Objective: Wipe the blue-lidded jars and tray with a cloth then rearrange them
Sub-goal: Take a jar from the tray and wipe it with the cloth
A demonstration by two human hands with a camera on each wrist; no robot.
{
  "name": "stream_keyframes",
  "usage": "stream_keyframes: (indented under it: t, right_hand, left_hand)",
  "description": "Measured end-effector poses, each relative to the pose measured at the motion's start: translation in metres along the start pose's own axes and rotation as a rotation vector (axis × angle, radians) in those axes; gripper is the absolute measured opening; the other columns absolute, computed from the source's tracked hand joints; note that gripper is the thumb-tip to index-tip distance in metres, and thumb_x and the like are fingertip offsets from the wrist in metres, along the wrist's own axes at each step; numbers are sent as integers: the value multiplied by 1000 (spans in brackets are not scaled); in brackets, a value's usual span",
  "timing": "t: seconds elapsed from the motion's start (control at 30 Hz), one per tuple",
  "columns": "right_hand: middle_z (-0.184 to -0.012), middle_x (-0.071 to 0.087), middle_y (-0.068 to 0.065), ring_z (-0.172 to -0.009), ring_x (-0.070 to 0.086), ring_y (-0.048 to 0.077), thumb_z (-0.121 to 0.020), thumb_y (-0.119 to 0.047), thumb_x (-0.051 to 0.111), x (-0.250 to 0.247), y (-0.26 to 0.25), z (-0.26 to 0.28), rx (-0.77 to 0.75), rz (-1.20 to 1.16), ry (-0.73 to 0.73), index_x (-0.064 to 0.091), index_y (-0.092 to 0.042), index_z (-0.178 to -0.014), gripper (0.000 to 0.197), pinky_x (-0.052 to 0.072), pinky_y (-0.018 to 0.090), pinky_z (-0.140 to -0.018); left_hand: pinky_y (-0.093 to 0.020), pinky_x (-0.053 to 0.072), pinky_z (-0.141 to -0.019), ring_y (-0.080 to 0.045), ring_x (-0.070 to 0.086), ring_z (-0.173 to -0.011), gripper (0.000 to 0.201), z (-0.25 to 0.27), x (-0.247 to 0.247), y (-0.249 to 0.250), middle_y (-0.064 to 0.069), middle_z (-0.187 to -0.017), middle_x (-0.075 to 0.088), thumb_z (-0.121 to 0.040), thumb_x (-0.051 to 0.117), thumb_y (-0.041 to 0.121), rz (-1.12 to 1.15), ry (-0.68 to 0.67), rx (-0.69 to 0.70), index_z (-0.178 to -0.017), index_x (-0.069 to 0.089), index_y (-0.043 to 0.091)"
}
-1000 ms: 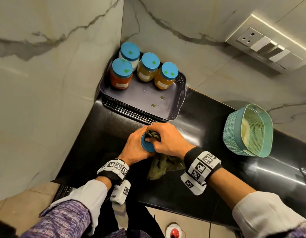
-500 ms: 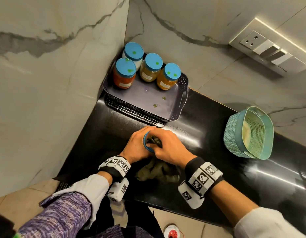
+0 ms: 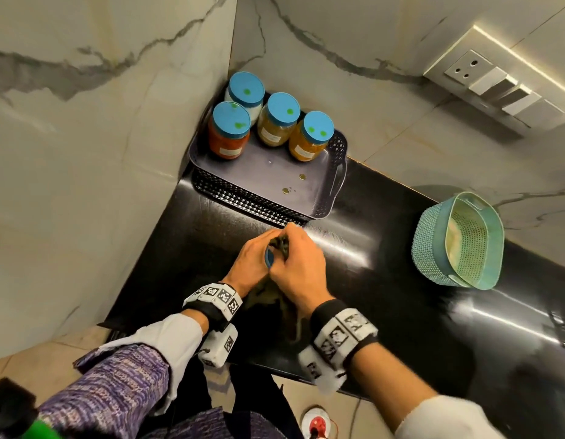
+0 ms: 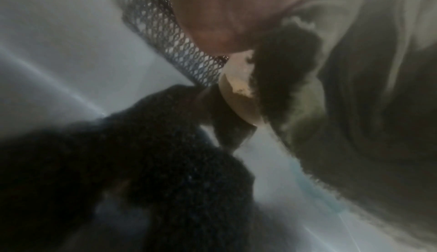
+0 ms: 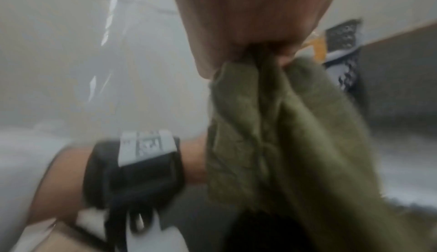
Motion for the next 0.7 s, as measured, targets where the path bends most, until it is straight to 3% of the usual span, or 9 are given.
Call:
stream_keyframes:
  t: [0.1,0.17,0.23,0.3,0.37,0.43,0.53,0.63,0.7]
  right_hand:
    - [-88,60,-3,-81,58,25,-85,-21,63,5,-3,0,182,-95,125,45,-22,-88,18,42,38,-68]
    - [-89,59,-5,-83,56,23,-83,-16,66,-3,5,-4,-29,-96,-11,47,-25,-87,22,45,40,-72]
    - [-98,63,-3,-91,59,23,-79,-10,68,-18,11,-3,-324,-17,-310,55,-22,-92,22,50,44,-79]
    - [-108,63,-1,-99,59,23,-75,-13,66,-27,18,-1,-512,147,-551,61,-18,-99,25,52,48,-83]
    - [-112,63,-1,-101,58,23,-75,-15,68,-31,22,-3,-575,215,-625,63,-17,-103,28,52,48,-83]
    - [-111,65,1,-101,60,24,-76,-13,67,-30,23,-2,-558,142,-514,64,-16,-104,29,52,48,-83]
    - [-102,63,4,-90,63,32,-78,-16,63,-11,23,7,-291,15,-87,59,-15,-103,25,53,50,-74]
    - [-107,58,5,-79,64,34,-79,-9,68,20,11,27,11,83,205,54,-14,-104,30,47,37,-59]
    - [-105,58,3,-79,62,27,-79,-6,69,23,6,29,51,-10,273,54,-14,-104,30,42,32,-62]
  left_hand:
    - [-39,59,-97,-4,70,-107,28,3,-2,3,16,-112,71,-96,67,12,-22,6,-40,-119,65,29]
    - [-42,58,-99,-12,71,-110,34,3,-2,4,3,-117,73,-88,67,12,-18,25,-15,-122,68,15]
    - [-39,55,-104,-19,70,-119,57,6,0,8,-6,-126,72,-72,68,18,-48,-34,32,-127,67,5]
    - [-35,50,-111,-17,65,-128,72,9,4,10,-4,-134,68,-61,80,18,-121,-155,77,-131,67,8]
    - [-33,48,-113,-13,62,-130,79,14,8,7,0,-137,65,-56,86,14,-163,-159,89,-132,66,9]
    - [-33,52,-109,-12,65,-125,73,14,10,4,3,-133,67,-60,79,11,-122,-65,53,-132,66,10]
    - [-37,57,-99,-11,70,-114,46,18,18,6,4,-122,71,-81,71,3,-41,66,17,-126,67,13]
    - [-37,54,-107,-7,67,-121,42,23,22,3,2,-130,70,-94,71,6,-42,139,-12,-134,65,12]
    - [-41,52,-111,-6,63,-128,39,28,24,6,3,-137,67,-95,68,14,-52,246,-41,-134,64,19]
Point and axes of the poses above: each hand's wrist, its own z-axis away from the middle knuckle, its own x-axis out of the palm, y = z × x, the point moved 3 cm from there along -z, towards the middle knuckle
